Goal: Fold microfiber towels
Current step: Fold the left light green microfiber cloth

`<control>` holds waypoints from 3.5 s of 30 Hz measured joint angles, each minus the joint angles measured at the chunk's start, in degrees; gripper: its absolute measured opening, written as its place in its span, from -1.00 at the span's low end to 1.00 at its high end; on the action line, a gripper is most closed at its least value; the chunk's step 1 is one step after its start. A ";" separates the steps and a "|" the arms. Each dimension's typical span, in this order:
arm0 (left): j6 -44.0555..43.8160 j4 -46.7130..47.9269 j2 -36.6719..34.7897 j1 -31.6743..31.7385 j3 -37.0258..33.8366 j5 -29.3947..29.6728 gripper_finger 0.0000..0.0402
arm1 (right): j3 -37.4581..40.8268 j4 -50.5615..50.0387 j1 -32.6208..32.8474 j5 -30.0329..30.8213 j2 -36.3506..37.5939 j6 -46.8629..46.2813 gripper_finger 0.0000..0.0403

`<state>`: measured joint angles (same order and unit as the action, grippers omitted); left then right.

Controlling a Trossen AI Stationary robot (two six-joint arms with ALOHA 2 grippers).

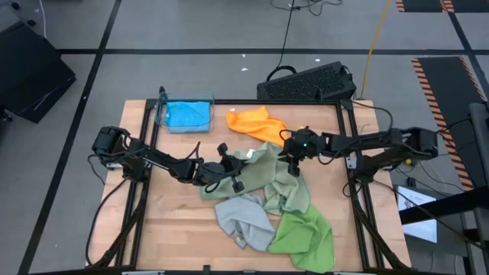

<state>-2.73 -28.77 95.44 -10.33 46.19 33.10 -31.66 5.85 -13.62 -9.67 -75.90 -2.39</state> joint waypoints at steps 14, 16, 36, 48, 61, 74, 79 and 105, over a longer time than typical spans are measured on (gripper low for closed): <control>-4.03 0.32 2.20 1.24 -0.02 -4.65 -0.97 | 0.01 21.80 3.13 -5.56 -12.02 -0.15 -0.89; -5.23 0.08 3.44 1.43 0.00 -4.63 -0.94 | 0.04 21.40 2.50 -7.12 -9.91 -0.14 -0.95; -12.06 -7.69 11.39 4.35 0.17 -15.23 -0.48 | 0.02 8.31 21.34 18.84 0.44 -10.64 -0.64; -12.69 -15.95 11.34 3.95 0.22 -19.58 -0.14 | 0.24 17.34 31.91 37.92 -12.05 -18.53 -0.29; -9.68 -16.34 11.34 -2.60 0.22 -10.56 -0.11 | 0.22 23.45 34.63 40.74 -17.57 -22.44 -0.21; -6.57 -15.93 11.34 -4.06 0.22 -1.90 -0.11 | 0.15 31.46 33.44 45.75 -22.67 -17.94 0.02; -6.10 -15.88 11.93 -4.06 0.22 -2.27 -0.10 | 0.17 31.20 33.12 49.64 -22.16 -13.07 -0.34; -6.54 -4.40 20.68 -2.08 9.07 2.20 -0.94 | 0.17 9.34 22.19 30.40 -0.19 -3.25 -0.78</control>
<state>-9.27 -33.18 116.12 -12.41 55.27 35.29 -31.49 15.19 8.57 20.73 -76.10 -5.64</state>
